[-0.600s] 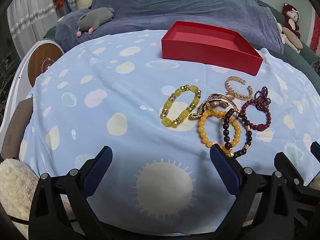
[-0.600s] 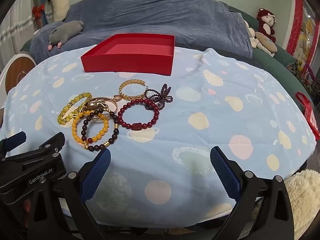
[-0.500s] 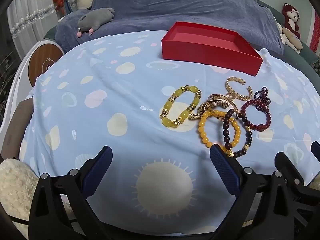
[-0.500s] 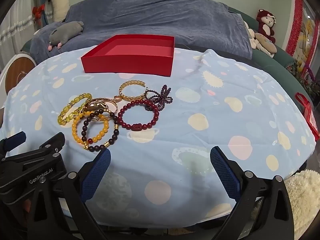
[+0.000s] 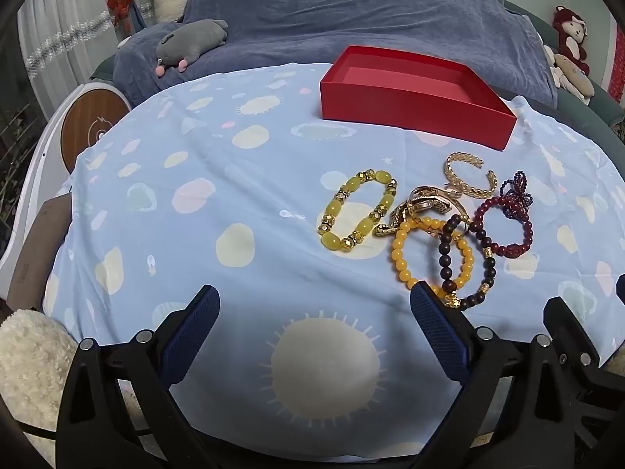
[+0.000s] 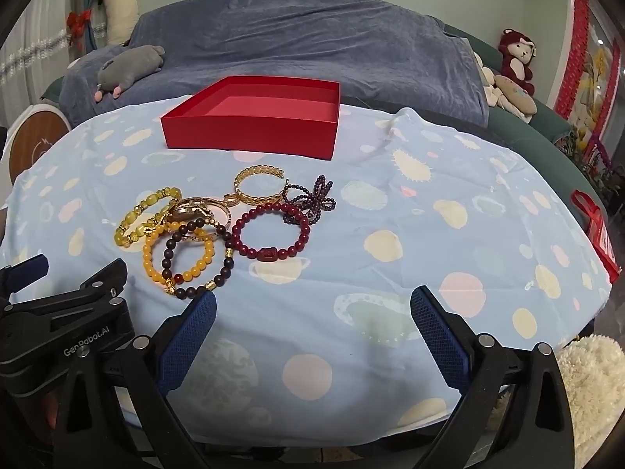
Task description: Organize jewelry
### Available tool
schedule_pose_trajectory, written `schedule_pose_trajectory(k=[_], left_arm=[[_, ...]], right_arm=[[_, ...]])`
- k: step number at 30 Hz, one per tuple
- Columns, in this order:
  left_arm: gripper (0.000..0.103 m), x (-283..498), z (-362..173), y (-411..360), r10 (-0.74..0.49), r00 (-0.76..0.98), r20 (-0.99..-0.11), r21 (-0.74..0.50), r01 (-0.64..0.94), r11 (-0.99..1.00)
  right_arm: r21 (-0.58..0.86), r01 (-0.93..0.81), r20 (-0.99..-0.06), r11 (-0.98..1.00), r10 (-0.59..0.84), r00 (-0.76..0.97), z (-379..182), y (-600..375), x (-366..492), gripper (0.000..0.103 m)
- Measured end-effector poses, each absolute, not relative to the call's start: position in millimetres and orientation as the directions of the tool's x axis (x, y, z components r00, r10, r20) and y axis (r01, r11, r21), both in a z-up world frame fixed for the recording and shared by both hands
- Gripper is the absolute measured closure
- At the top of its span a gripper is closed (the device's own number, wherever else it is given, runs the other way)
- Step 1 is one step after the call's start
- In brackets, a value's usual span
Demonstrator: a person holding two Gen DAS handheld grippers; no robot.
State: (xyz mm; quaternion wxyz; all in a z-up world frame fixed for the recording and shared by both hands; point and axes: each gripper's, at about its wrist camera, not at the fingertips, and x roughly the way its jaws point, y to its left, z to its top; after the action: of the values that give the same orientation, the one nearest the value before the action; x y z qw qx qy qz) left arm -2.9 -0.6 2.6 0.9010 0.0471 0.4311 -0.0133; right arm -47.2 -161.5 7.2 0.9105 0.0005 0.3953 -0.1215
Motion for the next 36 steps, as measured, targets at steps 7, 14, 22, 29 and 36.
schedule_pose_trajectory(k=[7, 14, 22, 29, 36], left_arm=[[0.010, -4, 5, 0, 0.003, 0.635, -0.772, 0.071, 0.082, 0.994], [0.010, -5, 7, -3, -0.004, 0.641, -0.767, 0.064, 0.082, 0.995], [0.010, -7, 8, -3, 0.006, 0.657, -0.754, 0.069, 0.070, 0.995], [0.010, -5, 7, -4, 0.013, 0.655, -0.755, 0.075, 0.067, 0.995], [0.010, -5, 7, -2, 0.012, 0.657, -0.754, 0.071, 0.063, 0.995]], right_arm=[[-0.074, 0.240, -0.737, 0.968, -0.215, 0.641, 5, -167, -47, 0.007], [-0.073, 0.241, -0.736, 0.968, -0.216, 0.642, 5, -168, -47, 0.007], [-0.088, 0.248, -0.734, 0.965, -0.231, 0.638, 6, -167, -48, 0.007], [-0.081, 0.244, -0.742, 0.966, -0.222, 0.632, 4, -169, -46, 0.007], [-0.066, 0.236, -0.762, 0.970, -0.202, 0.616, -1, -171, -43, 0.007]])
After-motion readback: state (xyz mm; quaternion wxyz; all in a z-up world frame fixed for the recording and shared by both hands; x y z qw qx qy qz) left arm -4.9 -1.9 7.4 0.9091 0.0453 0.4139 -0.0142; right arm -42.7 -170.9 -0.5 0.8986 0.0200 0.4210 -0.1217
